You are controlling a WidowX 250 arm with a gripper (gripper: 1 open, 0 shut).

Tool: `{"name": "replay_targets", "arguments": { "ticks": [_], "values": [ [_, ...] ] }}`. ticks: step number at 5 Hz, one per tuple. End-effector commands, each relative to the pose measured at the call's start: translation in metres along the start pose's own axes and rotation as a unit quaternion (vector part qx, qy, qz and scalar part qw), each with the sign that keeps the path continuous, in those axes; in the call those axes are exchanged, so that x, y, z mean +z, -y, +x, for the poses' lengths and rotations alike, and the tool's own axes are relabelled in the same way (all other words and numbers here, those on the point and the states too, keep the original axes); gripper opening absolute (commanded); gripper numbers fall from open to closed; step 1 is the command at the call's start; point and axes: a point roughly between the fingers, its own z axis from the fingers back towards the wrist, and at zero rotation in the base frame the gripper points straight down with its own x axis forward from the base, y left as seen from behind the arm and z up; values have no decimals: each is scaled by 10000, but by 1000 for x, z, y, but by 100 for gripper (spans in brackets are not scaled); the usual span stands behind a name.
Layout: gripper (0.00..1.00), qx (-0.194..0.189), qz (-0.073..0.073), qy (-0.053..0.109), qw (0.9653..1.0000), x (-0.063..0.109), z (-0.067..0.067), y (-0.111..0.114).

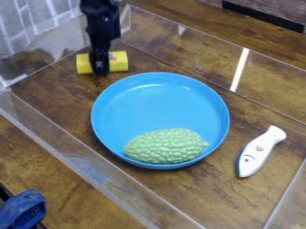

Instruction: Remove the yellow brick from inside the blue tray and put it on the table

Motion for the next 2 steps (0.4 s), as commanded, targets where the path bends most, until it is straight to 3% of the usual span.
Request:
{"name": "replay_targets", "arguments": {
  "ticks": [1, 2],
  "values": [
    [0, 65, 362, 96, 9993, 35, 3, -25],
    [0, 8, 368, 117, 9993, 33, 5, -29]
  ]
}}
